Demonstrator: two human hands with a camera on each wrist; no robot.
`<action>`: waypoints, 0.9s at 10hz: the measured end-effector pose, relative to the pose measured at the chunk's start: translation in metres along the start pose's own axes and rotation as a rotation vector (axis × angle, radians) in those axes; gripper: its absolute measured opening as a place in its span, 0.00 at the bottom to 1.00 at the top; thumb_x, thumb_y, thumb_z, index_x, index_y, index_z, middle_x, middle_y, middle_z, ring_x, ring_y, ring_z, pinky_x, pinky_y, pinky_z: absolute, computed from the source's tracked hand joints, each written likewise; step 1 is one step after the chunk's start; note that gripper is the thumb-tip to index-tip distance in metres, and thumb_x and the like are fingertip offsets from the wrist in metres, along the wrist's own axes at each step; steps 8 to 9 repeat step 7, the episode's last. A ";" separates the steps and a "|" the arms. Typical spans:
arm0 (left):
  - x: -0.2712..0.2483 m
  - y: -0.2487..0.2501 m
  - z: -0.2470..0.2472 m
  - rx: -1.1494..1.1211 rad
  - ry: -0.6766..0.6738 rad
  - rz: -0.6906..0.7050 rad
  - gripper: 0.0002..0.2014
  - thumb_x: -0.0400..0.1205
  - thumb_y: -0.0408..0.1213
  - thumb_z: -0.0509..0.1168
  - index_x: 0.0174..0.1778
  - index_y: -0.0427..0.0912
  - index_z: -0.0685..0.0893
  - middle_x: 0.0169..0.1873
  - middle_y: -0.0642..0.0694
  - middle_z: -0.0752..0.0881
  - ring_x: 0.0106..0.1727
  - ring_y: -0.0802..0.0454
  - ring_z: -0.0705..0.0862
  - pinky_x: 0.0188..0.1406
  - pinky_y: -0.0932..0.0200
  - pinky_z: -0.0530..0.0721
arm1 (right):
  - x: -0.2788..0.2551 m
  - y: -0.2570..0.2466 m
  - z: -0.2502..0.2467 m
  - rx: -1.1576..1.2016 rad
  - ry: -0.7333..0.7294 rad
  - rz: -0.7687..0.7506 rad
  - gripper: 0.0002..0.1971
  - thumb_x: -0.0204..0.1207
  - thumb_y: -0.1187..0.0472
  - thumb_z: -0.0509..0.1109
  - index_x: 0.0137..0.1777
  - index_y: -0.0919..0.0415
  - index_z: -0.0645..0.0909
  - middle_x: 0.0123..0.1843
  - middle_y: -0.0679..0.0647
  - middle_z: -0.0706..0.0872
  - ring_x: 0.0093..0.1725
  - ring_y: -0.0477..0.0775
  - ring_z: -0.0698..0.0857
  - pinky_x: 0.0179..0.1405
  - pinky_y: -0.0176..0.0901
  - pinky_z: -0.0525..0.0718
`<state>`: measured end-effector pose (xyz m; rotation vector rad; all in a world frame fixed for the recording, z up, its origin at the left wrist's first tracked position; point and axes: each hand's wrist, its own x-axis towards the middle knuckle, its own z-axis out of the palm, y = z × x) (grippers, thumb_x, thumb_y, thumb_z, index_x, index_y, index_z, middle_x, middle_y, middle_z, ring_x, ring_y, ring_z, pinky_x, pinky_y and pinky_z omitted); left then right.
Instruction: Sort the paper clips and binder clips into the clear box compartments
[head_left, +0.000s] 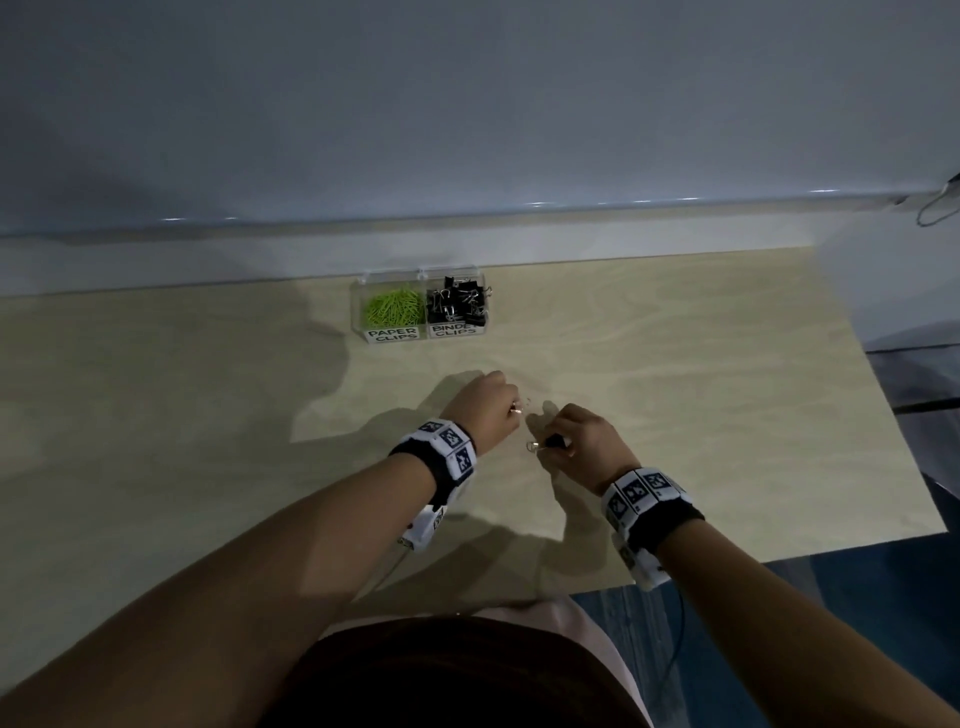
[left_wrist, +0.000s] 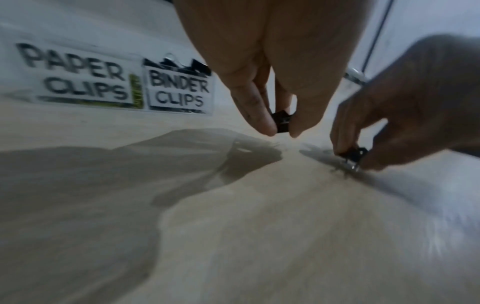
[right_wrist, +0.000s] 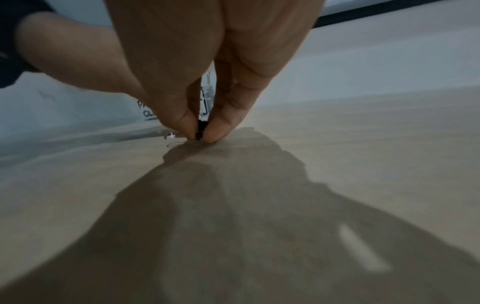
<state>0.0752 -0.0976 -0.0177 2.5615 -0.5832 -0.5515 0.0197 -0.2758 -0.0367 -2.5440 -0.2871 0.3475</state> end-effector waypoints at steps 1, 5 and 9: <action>-0.004 -0.017 -0.034 -0.108 0.208 -0.051 0.09 0.80 0.39 0.64 0.51 0.40 0.86 0.47 0.44 0.82 0.45 0.49 0.81 0.47 0.58 0.79 | 0.024 -0.015 -0.009 0.105 0.113 -0.034 0.07 0.62 0.69 0.75 0.40 0.63 0.87 0.41 0.59 0.84 0.34 0.60 0.84 0.33 0.51 0.86; 0.045 -0.059 -0.101 -0.008 0.331 -0.267 0.08 0.78 0.34 0.66 0.46 0.33 0.86 0.44 0.35 0.86 0.49 0.38 0.83 0.47 0.52 0.79 | 0.162 -0.092 -0.050 -0.049 0.153 -0.156 0.12 0.67 0.75 0.67 0.50 0.68 0.86 0.49 0.64 0.85 0.47 0.66 0.84 0.46 0.53 0.84; 0.017 -0.073 -0.100 -0.156 0.376 -0.224 0.15 0.77 0.30 0.67 0.60 0.38 0.84 0.48 0.39 0.87 0.47 0.42 0.84 0.50 0.54 0.81 | 0.159 -0.087 -0.045 -0.105 0.148 -0.191 0.14 0.71 0.73 0.66 0.55 0.66 0.85 0.56 0.62 0.85 0.51 0.65 0.85 0.53 0.52 0.84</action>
